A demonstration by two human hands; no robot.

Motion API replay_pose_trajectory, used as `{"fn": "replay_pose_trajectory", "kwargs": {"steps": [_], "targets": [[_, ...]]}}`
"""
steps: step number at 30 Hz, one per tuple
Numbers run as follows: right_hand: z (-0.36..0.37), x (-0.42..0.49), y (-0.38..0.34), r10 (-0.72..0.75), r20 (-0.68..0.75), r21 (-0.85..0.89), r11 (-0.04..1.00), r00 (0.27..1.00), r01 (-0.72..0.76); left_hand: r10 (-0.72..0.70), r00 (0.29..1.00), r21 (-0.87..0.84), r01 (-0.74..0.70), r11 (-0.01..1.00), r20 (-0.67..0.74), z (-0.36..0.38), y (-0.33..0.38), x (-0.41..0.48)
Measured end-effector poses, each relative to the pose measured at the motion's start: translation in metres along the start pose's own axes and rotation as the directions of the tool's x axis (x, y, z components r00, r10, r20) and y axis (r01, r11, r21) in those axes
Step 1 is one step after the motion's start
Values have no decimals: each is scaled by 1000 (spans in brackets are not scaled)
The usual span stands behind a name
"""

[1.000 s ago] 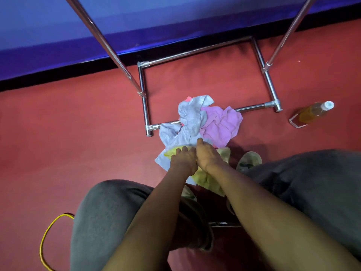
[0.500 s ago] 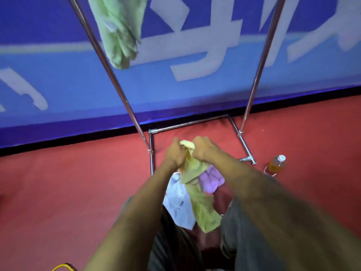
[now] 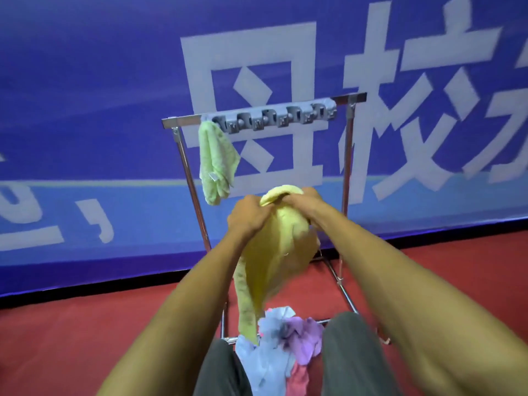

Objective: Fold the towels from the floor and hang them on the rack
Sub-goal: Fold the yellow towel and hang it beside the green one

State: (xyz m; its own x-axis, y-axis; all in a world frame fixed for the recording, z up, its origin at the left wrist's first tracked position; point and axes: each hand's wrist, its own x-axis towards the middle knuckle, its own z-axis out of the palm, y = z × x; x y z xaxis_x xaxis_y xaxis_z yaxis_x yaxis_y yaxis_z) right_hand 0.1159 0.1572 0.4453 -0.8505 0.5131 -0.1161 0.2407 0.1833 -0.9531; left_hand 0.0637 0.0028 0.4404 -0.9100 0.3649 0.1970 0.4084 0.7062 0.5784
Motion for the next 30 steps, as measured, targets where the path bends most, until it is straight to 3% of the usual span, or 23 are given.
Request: {"fn": "replay_pose_trajectory", "kwargs": {"steps": [2, 4, 8, 11, 13, 16, 18, 23, 28, 30], "targets": [[-19, -15, -32, -70, 57, -42, 996, 996, 72, -41, 998, -128, 34, 991, -49, -25, 19, -9], [-37, -32, -65, -104, 119, -205, 970, 987, 127, -94, 992, -321, 64, 945, -80, -45, 34, -11], [-60, -50, -95, -75, 179, -646, 743, 981, 175, -200, 976, -709, 202, 676, 88, -72, 61, -13], [-64, -65, -92, -20, 212, -679, 716, 977, 162, -180, 963, -814, 266, 517, 200, -83, 79, -21], [-61, -64, -83, -23, 188, -587, 799, 982, 131, -162, 950, -841, 311, 443, 266, -88, 88, -23], [-58, -57, -73, 8, 149, -98, 995, 989, 7, -157, 931, -841, 366, 398, 331, -91, 93, -25], [-55, -61, -70, 52, 243, 146, 985, 969, -89, -128, 921, -846, 388, 365, 367, -91, 90, -27], [-44, -74, -44, 81, 562, 346, 881, 823, -322, 98, 922, -922, 359, 148, 374, -93, 92, -29], [-25, -82, -9, 48, 524, 454, 829, 851, -326, 94, 941, -946, 325, 12, 325, -93, 102, -24], [-19, -82, -2, 52, 524, 499, 791, 850, -355, 79, 953, -956, 293, 23, 294, -93, 104, -20]]}}
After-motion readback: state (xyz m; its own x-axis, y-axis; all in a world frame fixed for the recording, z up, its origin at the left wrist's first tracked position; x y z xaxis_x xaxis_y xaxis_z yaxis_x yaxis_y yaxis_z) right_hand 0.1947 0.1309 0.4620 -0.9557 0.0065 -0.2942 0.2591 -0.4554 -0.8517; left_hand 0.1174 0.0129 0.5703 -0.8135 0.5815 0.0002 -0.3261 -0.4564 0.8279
